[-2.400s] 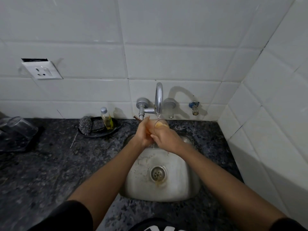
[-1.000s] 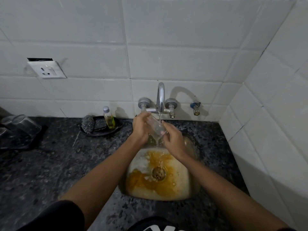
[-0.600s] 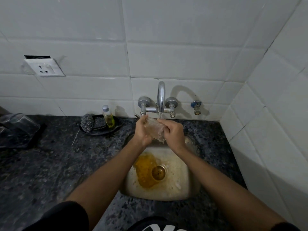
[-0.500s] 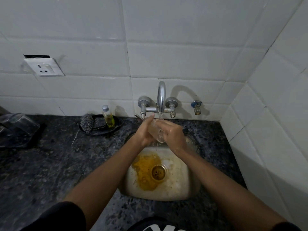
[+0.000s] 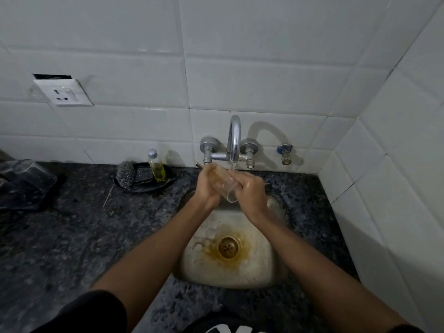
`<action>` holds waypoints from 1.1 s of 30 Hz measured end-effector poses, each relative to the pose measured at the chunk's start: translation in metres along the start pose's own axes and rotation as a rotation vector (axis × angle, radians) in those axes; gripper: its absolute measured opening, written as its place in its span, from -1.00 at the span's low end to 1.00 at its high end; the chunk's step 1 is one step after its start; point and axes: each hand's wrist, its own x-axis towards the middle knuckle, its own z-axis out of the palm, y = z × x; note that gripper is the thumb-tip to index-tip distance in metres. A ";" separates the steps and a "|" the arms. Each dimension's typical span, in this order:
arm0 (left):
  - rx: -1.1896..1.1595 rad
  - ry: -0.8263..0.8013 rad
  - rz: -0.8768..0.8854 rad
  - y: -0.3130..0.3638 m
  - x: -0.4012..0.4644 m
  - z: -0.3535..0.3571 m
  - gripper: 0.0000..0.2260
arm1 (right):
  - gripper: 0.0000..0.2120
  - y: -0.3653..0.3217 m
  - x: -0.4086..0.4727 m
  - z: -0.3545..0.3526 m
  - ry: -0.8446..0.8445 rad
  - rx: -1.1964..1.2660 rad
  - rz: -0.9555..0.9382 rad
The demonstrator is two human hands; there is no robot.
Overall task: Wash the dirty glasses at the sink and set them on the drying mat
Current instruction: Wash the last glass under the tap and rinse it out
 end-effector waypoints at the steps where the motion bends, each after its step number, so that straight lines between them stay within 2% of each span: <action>1: 0.000 -0.019 -0.020 0.000 0.000 0.002 -0.71 | -0.64 -0.001 0.001 -0.001 -0.028 -0.048 -0.081; 3: 0.067 -0.079 -0.063 0.000 0.000 0.005 -0.64 | -0.59 0.000 -0.001 -0.003 -0.081 -0.171 -0.353; 4: 0.119 -0.073 -0.063 0.001 0.001 0.005 -0.64 | -0.58 0.003 0.000 -0.003 -0.081 -0.191 -0.429; 5: 0.142 -0.059 -0.059 0.003 0.002 0.004 -0.67 | -0.61 0.005 0.000 -0.004 -0.071 -0.172 -0.394; 8: 0.104 0.002 -0.004 0.004 0.002 0.002 -0.75 | -0.74 0.003 0.003 -0.004 -0.005 -0.041 -0.026; 9: 0.082 -0.009 -0.013 0.005 -0.002 0.006 -0.79 | -0.72 0.002 0.004 -0.003 -0.021 -0.063 -0.043; 10: 0.074 -0.020 -0.043 0.005 -0.005 0.010 -0.79 | -0.67 0.000 0.003 -0.003 -0.068 -0.105 -0.145; 12: 0.085 -0.052 -0.126 0.005 -0.006 0.015 -0.65 | -0.58 0.003 0.000 -0.002 -0.142 -0.188 -0.420; 13: 0.096 -0.059 -0.150 0.006 -0.006 0.016 -0.60 | -0.59 0.006 -0.002 -0.001 -0.138 -0.198 -0.480; 14: 0.109 -0.053 -0.148 0.007 -0.004 0.015 -0.60 | -0.61 0.005 -0.004 0.000 -0.117 -0.183 -0.444; 17: 0.065 0.012 -0.096 0.007 -0.003 0.012 -0.71 | -0.68 0.002 -0.003 0.003 -0.027 -0.067 -0.054; 18: 0.048 0.031 -0.089 0.006 -0.004 0.011 -0.71 | -0.69 0.001 -0.002 0.004 -0.036 -0.065 -0.028; 19: 0.052 0.033 -0.098 0.006 -0.006 0.013 -0.70 | -0.66 0.000 -0.002 0.005 -0.070 -0.093 -0.087; 22: 0.131 0.010 -0.165 0.008 -0.007 0.016 -0.61 | -0.55 0.007 -0.006 0.007 -0.146 -0.192 -0.428; 23: 0.151 0.016 -0.164 0.010 -0.008 0.017 -0.61 | -0.55 0.010 -0.006 0.008 -0.141 -0.187 -0.429; 26: 0.112 0.057 -0.101 0.015 -0.007 0.015 -0.68 | -0.63 0.004 -0.005 0.007 -0.046 -0.059 -0.055; 27: 0.085 0.070 -0.104 0.014 -0.009 0.015 -0.65 | -0.63 0.002 -0.004 0.007 -0.036 -0.051 -0.022; 31: 0.092 0.035 -0.161 0.011 -0.010 0.018 -0.58 | -0.51 0.005 -0.003 0.008 -0.202 -0.183 -0.421; 32: 0.112 0.031 -0.164 0.011 -0.010 0.017 -0.59 | -0.51 0.008 -0.002 0.008 -0.191 -0.219 -0.463; 33: 0.119 0.040 -0.150 0.011 -0.009 0.017 -0.61 | -0.54 0.009 -0.002 0.008 -0.167 -0.215 -0.418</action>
